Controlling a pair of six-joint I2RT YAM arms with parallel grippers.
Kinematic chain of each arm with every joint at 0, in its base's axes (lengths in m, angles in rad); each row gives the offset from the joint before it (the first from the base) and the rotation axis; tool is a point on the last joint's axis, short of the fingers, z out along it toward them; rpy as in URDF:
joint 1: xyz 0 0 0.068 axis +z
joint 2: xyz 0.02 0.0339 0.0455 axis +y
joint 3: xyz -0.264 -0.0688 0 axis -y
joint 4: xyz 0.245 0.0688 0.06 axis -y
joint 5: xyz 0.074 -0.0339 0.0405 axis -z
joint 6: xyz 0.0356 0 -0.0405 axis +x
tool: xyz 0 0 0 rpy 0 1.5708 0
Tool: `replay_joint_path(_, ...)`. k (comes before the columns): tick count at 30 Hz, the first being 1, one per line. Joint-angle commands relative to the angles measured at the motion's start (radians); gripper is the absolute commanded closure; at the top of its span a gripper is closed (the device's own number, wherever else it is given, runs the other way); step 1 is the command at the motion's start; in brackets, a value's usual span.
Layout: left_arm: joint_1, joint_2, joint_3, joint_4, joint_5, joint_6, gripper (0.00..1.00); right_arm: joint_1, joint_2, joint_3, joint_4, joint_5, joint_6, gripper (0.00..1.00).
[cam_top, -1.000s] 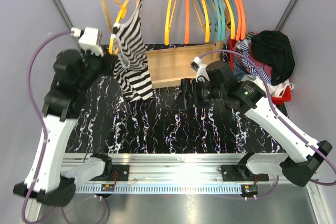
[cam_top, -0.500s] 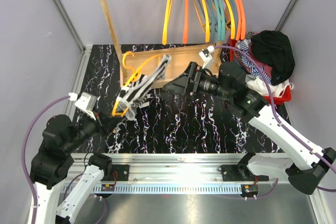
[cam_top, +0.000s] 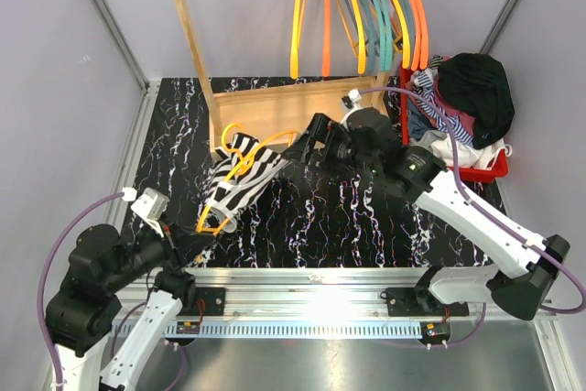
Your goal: Remove the tank top from the hanger
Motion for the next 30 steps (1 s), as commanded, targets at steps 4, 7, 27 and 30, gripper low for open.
replay_joint_path(4, -0.003, -0.024, 0.051, 0.074, 0.074, -0.051, 1.00, 0.047, 0.082, -0.018, -0.050, 0.169, -0.042, 0.00)
replay_joint_path(7, -0.003, -0.022, 0.070, 0.083, 0.076, -0.071, 1.00, 0.059, 0.112, -0.037, -0.027, 0.235, -0.017, 0.00)
replay_joint_path(27, -0.005, -0.042, 0.119, 0.103, 0.031, -0.136, 1.00, 0.047, -0.018, -0.396, 0.464, 0.338, -0.068, 0.09)
replay_joint_path(30, -0.006, -0.025, 0.131, 0.114, 0.051, -0.171, 1.00, -0.007, -0.041, -0.459, 0.654, 0.109, -0.195, 0.00)
